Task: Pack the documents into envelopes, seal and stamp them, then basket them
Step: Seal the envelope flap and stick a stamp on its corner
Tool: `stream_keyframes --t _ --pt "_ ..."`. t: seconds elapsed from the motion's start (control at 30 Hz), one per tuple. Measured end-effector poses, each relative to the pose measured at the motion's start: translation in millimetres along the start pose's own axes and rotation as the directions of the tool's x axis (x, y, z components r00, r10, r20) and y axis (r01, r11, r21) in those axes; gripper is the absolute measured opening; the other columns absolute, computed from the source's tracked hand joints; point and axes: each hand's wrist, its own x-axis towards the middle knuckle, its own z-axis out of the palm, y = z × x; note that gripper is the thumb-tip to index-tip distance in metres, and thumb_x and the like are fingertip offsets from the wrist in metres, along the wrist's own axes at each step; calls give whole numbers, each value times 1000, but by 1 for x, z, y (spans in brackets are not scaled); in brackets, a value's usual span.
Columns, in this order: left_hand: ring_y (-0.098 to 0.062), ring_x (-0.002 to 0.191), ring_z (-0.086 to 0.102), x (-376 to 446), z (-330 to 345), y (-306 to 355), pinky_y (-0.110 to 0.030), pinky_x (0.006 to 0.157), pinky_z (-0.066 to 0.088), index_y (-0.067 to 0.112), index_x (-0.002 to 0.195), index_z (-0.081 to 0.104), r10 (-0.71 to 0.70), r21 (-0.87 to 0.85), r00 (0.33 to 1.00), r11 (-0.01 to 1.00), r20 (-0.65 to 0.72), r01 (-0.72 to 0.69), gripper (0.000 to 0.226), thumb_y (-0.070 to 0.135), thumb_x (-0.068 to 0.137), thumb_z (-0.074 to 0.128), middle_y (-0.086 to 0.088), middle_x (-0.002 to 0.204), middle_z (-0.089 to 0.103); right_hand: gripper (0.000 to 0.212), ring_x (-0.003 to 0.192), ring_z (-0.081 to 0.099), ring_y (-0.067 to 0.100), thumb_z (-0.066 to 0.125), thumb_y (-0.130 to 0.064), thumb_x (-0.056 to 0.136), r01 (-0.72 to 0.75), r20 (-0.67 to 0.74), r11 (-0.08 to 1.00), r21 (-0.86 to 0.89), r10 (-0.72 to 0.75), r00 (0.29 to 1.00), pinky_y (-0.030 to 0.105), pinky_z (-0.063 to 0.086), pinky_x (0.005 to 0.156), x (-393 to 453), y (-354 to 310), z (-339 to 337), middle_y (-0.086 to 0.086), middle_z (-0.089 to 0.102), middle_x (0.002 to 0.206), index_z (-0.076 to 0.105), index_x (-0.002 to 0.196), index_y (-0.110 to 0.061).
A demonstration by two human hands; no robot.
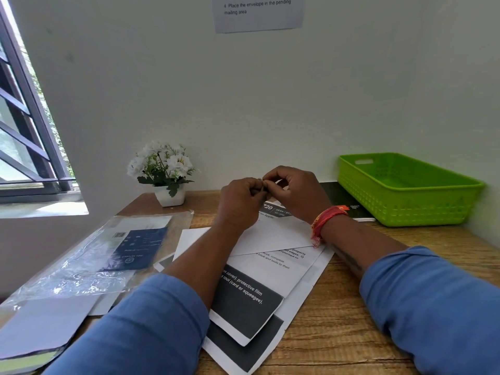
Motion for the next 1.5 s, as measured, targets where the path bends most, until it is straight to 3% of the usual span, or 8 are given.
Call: stream_keyframes --t 0.33,0.53,0.8,0.93,1.03,1.2,1.33,1.5 --pt "-26 75 69 0 0 -1 -41 75 57 15 86 77 -20 -7 1000 1000 8 20 11 26 87 76 -4 74 73 11 74 68 7 65 -21 92 12 -28 998 -63 -14 1000 26 53 72 2 0 2 -9 75 84 76 90 -19" --pt "-17 69 68 -1 -2 -2 -33 70 54 18 90 79 -62 -67 998 996 -12 61 7 24 87 78 2 74 74 11 75 67 7 62 -19 94 -10 -24 1000 -7 10 1000 25 54 71 0 1 2 -8 73 84 72 95 -19" --pt "-18 73 68 0 -1 -3 -35 74 55 15 87 77 25 33 1000 999 -18 -24 14 28 90 74 2 75 73 1 76 70 5 69 -20 89 21 27 999 -32 -20 999 31 57 73 2 2 3 -11 72 86 69 91 -21" --pt "-15 78 70 0 -1 -5 -34 78 56 15 92 78 68 62 998 996 -2 -68 8 21 90 74 3 82 76 4 78 66 10 69 -20 88 49 20 996 -78 -48 999 19 51 70 4 3 3 -9 66 87 67 88 -23" --pt "-10 73 66 -1 -2 -4 -26 73 53 17 93 78 96 84 995 992 7 -96 7 21 90 73 8 79 72 4 80 56 13 68 -18 84 86 -2 987 -138 -87 996 8 36 68 6 4 3 -7 59 87 66 84 -20" --pt "10 60 57 0 0 -3 -3 59 36 19 93 79 61 50 998 997 8 -61 6 21 89 75 17 69 64 4 75 60 15 64 -11 83 23 -49 1000 -17 -24 999 22 48 65 5 4 3 -1 63 80 61 82 -13" --pt "-10 71 65 -1 -2 -2 -23 69 49 18 94 80 37 47 999 998 13 -37 8 21 88 76 4 80 74 1 75 65 3 67 -15 87 -55 -57 994 94 60 997 12 48 67 5 5 -1 -6 70 81 66 88 -16" --pt "-11 71 64 0 -1 -2 -18 65 46 18 92 79 42 35 999 999 1 -42 7 23 89 75 7 76 71 6 82 68 7 73 -15 85 29 2 999 16 -29 1000 25 57 75 3 7 0 -5 71 88 72 91 -16"
